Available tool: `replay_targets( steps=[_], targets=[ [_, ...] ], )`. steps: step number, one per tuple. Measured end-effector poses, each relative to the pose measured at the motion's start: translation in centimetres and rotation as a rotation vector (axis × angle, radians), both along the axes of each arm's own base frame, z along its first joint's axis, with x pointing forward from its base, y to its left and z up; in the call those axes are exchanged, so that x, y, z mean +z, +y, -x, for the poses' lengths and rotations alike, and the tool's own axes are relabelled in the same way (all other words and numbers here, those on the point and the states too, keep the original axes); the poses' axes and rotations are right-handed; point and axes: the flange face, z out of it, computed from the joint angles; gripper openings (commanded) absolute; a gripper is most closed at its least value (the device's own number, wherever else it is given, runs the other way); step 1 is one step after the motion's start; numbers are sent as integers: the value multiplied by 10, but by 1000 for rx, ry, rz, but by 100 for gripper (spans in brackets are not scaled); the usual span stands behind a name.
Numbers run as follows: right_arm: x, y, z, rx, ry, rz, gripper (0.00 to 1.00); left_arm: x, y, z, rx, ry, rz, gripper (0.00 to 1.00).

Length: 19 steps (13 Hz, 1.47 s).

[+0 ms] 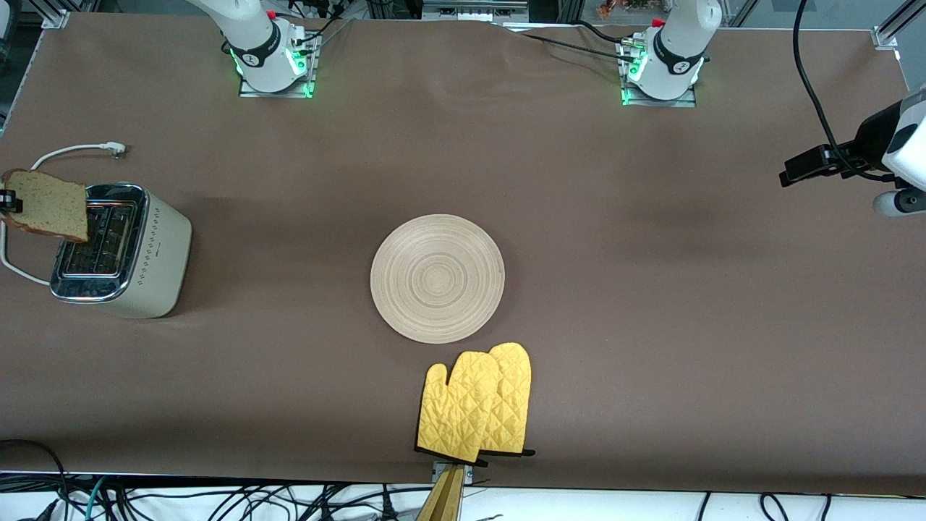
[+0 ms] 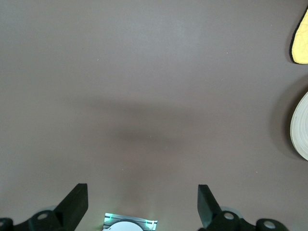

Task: Move plate and put bread in toaster
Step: 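Lower the bread slice into the toaster slot with the right gripper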

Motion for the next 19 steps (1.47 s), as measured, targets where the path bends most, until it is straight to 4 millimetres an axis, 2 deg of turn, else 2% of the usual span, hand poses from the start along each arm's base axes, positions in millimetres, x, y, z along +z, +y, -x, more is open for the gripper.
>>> replay_targets(
  steps=[8, 19],
  targets=[
    [-27, -13, -14, -22, -20, 57, 0, 0, 1, 0, 1, 3, 0, 100],
    [-69, -4, -32, -84, -15, 90, 0, -1, 2, 2, 3, 13, 0, 100]
  ],
)
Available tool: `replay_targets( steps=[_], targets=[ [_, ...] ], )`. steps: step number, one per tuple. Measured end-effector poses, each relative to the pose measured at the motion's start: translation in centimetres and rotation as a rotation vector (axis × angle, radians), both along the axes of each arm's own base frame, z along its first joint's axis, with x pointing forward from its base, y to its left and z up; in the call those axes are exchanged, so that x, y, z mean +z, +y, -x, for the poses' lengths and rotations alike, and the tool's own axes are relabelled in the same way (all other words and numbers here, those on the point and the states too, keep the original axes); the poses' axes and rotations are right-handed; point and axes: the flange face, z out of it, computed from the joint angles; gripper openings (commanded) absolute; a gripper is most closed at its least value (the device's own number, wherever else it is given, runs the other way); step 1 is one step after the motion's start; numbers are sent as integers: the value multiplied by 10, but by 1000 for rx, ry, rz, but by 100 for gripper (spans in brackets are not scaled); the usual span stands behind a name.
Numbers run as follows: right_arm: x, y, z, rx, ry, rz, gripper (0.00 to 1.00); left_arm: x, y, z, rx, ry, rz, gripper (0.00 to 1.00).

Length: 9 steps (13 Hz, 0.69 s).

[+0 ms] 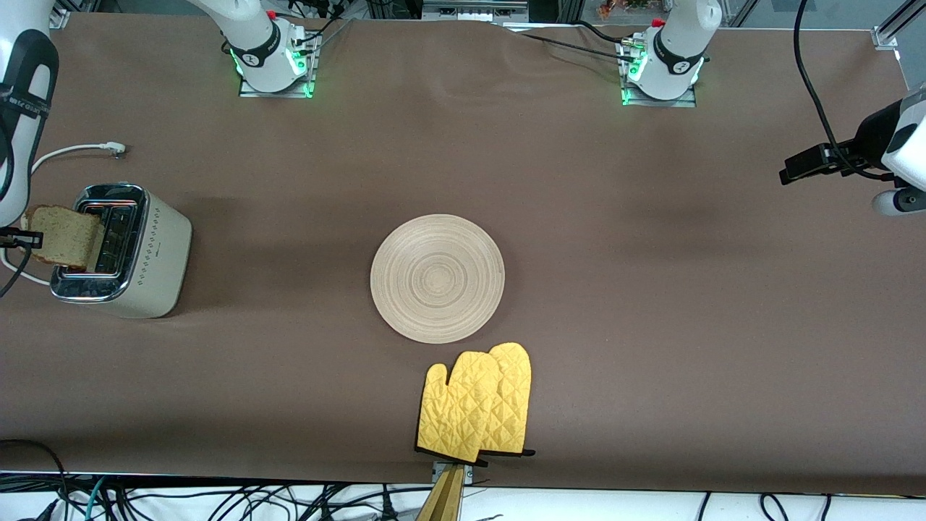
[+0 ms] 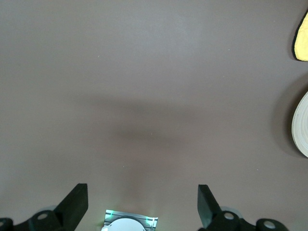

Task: Move plate and put bread in toaster
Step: 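Lower the bread slice into the toaster slot with the right gripper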

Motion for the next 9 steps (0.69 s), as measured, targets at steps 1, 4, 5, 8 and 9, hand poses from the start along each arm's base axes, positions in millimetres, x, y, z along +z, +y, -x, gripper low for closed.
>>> replay_targets(
  steps=[1, 4, 5, 8, 9],
  targets=[
    [-3, 0, -1, -6, 1, 2, 0, 0, 1, 0, 2, 0, 0, 100],
    [-19, 1, -6, -10, -4, -4, 0, 0, 2, 0, 4, 0, 0, 100],
    [-26, 2, -8, -10, 0, -4, 0, 0, 2, 0, 4, 0, 0, 100],
    [-48, 6, -12, -18, 18, -20, 42, 0, 2, 0, 4, 0, 0, 100],
    [-52, 7, -12, -18, 23, -20, 62, 0, 2, 0, 4, 0, 0, 100]
  ],
)
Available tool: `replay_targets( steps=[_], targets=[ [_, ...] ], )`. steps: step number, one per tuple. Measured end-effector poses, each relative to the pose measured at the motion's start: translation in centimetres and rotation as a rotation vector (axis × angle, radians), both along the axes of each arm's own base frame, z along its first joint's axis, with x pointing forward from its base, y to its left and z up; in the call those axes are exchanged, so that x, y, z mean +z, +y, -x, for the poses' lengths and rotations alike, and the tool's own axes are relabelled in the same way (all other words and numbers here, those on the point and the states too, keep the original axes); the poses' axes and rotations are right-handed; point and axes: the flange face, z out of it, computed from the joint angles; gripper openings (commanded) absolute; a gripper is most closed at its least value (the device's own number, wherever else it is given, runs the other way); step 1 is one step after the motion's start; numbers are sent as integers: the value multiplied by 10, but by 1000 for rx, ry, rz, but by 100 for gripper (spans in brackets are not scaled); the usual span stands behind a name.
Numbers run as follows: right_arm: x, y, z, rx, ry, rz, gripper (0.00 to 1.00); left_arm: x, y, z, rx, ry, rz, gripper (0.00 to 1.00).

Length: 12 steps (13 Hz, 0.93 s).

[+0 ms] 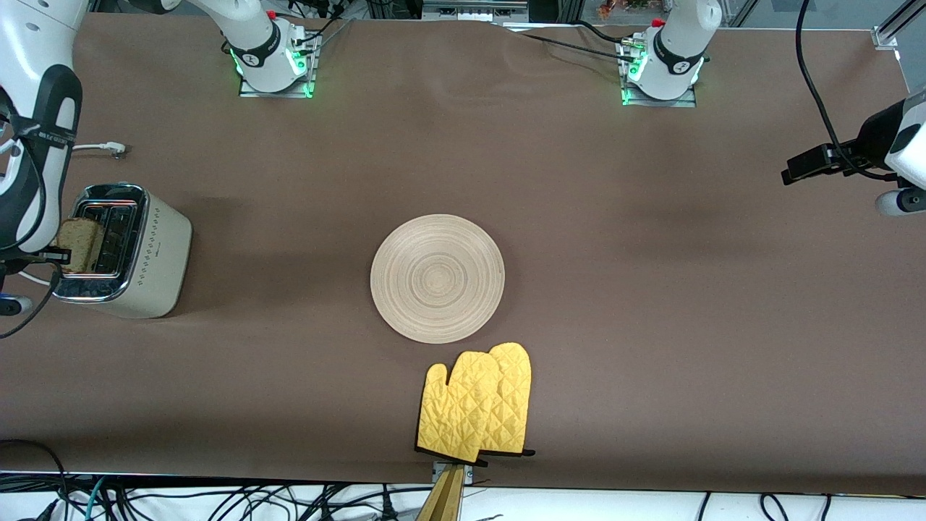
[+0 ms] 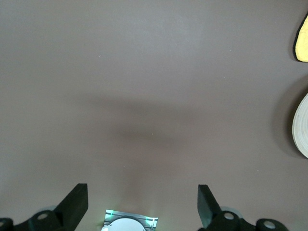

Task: Move plate and put bread in toaster
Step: 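Lower the bread slice into the toaster slot with the right gripper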

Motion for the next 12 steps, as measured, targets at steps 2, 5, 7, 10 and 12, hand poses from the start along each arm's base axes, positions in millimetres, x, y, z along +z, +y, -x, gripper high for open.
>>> replay_targets(
  steps=[2, 5, 7, 10, 12],
  targets=[
    [-2, 0, 0, -1, 2, 2, 100, 0, -1, 0, -2, 0, 0, 100],
    [1, 1, -3, 3, -19, 2, 100, 0, -3, 0, -5, 0, 0, 100],
    [13, -1, -5, 8, -37, 5, 100, 0, -5, 0, -8, 0, 1, 100],
    [48, -4, 2, 14, -69, -19, 100, 0, -6, 0, -12, 0, 1, 100],
    [82, 4, 12, 17, -80, -62, 100, 0, -7, 0, -13, 0, 1, 100]
  ],
)
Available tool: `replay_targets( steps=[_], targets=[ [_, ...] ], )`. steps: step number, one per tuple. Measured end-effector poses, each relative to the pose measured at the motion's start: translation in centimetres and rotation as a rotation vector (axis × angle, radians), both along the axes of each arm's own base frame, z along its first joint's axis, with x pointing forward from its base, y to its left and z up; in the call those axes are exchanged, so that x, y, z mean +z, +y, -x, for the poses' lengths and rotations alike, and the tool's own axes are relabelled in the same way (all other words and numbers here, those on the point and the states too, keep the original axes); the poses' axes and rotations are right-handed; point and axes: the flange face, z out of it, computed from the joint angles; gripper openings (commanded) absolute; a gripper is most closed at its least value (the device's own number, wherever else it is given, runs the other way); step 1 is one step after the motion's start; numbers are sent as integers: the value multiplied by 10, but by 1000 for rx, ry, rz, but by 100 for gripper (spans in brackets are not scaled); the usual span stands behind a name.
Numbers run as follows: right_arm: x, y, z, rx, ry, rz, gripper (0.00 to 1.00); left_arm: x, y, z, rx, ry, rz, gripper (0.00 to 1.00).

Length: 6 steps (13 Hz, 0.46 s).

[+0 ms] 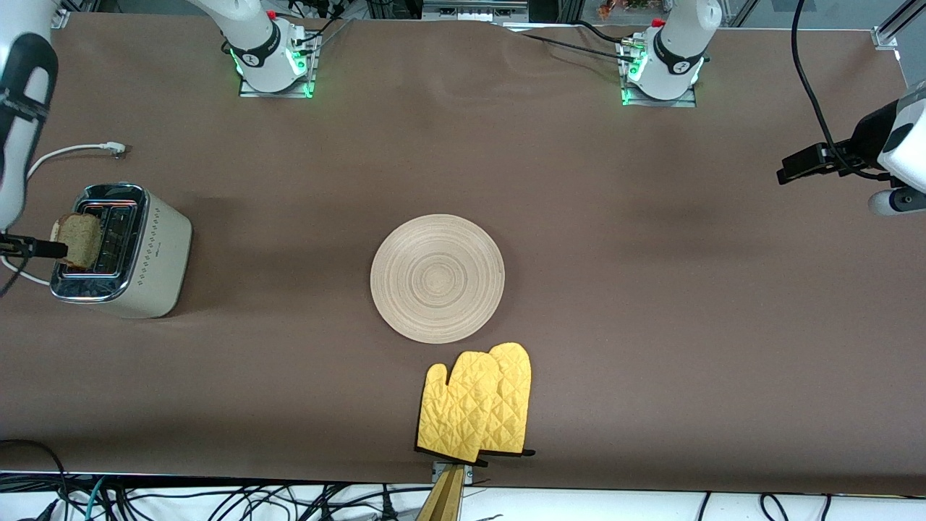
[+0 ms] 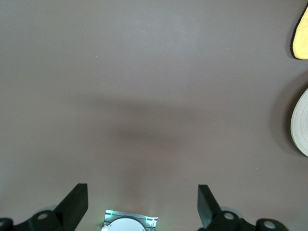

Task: Move plate and put bread in toaster
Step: 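Lower the bread slice into the toaster slot with the right gripper, then open the right gripper to release the bread in the slot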

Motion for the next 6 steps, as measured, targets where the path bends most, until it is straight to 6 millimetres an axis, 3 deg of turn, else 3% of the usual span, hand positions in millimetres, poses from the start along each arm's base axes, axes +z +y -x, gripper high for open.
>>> replay_targets(
  steps=[2, 4, 6],
  targets=[
    [37, 28, 5, 37, -8, -45, 100, 0, 0, 0, -1, 0, 0, 100],
    [65, 80, 3, 113, -7, -68, 100, 0, 0, 0, -1, 0, 0, 100],
    [77, 137, -2, 196, -4, -69, 100, 0, -1, 0, -1, 0, 0, 100]
  ],
)
